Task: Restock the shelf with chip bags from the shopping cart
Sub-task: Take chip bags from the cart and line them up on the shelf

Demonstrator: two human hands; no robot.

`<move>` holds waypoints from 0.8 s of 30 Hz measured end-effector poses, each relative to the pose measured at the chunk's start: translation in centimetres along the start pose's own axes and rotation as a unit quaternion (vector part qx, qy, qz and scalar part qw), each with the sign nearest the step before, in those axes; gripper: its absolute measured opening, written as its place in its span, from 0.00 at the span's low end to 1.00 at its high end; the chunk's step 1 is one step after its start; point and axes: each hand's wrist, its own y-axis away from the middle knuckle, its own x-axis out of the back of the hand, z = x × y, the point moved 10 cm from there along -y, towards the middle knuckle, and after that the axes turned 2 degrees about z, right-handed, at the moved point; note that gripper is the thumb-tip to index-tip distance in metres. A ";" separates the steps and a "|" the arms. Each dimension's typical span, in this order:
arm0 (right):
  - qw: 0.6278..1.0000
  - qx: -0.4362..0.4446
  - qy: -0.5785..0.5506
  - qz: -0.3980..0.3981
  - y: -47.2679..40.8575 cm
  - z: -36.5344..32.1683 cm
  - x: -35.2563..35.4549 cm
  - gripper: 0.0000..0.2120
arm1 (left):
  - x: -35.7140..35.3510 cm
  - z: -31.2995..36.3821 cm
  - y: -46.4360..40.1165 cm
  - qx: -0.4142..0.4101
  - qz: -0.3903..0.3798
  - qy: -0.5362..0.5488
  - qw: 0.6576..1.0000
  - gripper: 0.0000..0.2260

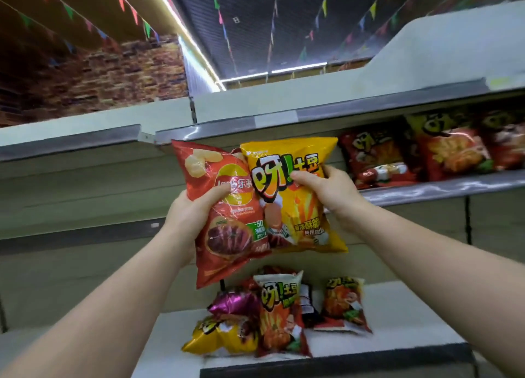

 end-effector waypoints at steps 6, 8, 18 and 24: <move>0.996 -0.013 0.036 0.081 0.6 0.1 6.4 0.11 | -5.8 -0.3 -0.5 0.008 -0.073 0.018 0.997 0.18; 0.995 -0.022 0.028 0.098 0.8 0.4 8.1 0.12 | -7.5 -0.6 -0.5 0.019 -0.095 0.027 0.995 0.20; 0.985 -0.065 0.061 0.151 -3.6 1.1 16.7 0.43 | -15.6 -0.9 -1.9 0.056 -0.143 0.045 0.987 0.15; 0.980 -0.127 0.058 0.144 -9.8 3.4 22.7 0.21 | -21.2 -1.5 -4.3 0.070 -0.138 0.043 0.987 0.18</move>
